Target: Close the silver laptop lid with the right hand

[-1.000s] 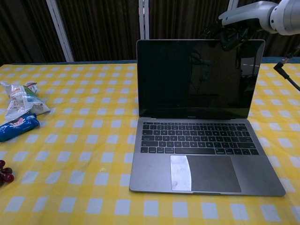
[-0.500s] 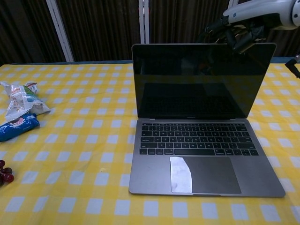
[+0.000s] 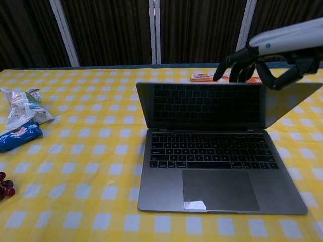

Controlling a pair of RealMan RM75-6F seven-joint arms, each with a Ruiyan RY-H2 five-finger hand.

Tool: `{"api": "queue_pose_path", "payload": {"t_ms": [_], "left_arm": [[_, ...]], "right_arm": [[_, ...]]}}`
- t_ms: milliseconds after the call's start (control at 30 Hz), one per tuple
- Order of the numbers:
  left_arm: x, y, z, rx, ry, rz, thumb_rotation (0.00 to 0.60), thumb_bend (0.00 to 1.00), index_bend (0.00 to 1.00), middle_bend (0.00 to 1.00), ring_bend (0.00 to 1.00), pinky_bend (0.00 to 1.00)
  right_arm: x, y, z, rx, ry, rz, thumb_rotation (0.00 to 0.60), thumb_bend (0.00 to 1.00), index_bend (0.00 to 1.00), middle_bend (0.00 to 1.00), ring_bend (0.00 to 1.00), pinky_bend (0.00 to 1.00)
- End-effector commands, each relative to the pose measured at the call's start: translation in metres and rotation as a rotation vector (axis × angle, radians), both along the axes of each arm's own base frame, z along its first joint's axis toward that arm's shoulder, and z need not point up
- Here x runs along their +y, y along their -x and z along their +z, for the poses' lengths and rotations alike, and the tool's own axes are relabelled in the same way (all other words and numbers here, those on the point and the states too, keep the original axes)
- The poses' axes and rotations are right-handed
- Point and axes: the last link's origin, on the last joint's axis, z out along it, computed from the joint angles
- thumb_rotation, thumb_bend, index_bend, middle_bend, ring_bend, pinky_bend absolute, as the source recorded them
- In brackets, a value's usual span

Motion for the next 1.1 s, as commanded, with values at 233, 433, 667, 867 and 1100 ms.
{"api": "queue_pose_path", "payload": {"t_ms": [233,433,667,867,1100], "left_arm": [[-0.001,0.000,0.001,-0.003,0.000,-0.002,0.600,0.00,0.00,0.00,0.00,0.00],[-0.001,0.000,0.000,-0.004,0.002,-0.002,0.600,0.00,0.00,0.00,0.00,0.00],[-0.001,0.000,-0.002,-0.001,0.008,0.001,0.600,0.00,0.00,0.00,0.00,0.00],[-0.001,0.000,-0.003,0.001,0.010,0.001,0.600,0.00,0.00,0.00,0.00,0.00],[-0.001,-0.001,-0.004,0.003,0.012,0.000,0.600,0.00,0.00,0.00,0.00,0.00]], "right_arm": [[0.036,0.031,-0.035,0.124,-0.077,0.087,0.600,1.00,0.19,0.31,0.28,0.24],[0.038,0.047,-0.047,0.187,-0.076,0.104,0.600,1.00,0.18,0.30,0.28,0.23],[0.041,0.062,-0.055,0.217,-0.087,0.078,0.600,1.00,0.18,0.29,0.28,0.21],[0.043,0.070,-0.059,0.238,-0.089,0.088,0.600,1.00,0.18,0.29,0.28,0.21],[0.045,0.073,-0.063,0.237,-0.100,0.079,0.600,1.00,0.18,0.29,0.28,0.20]]}}
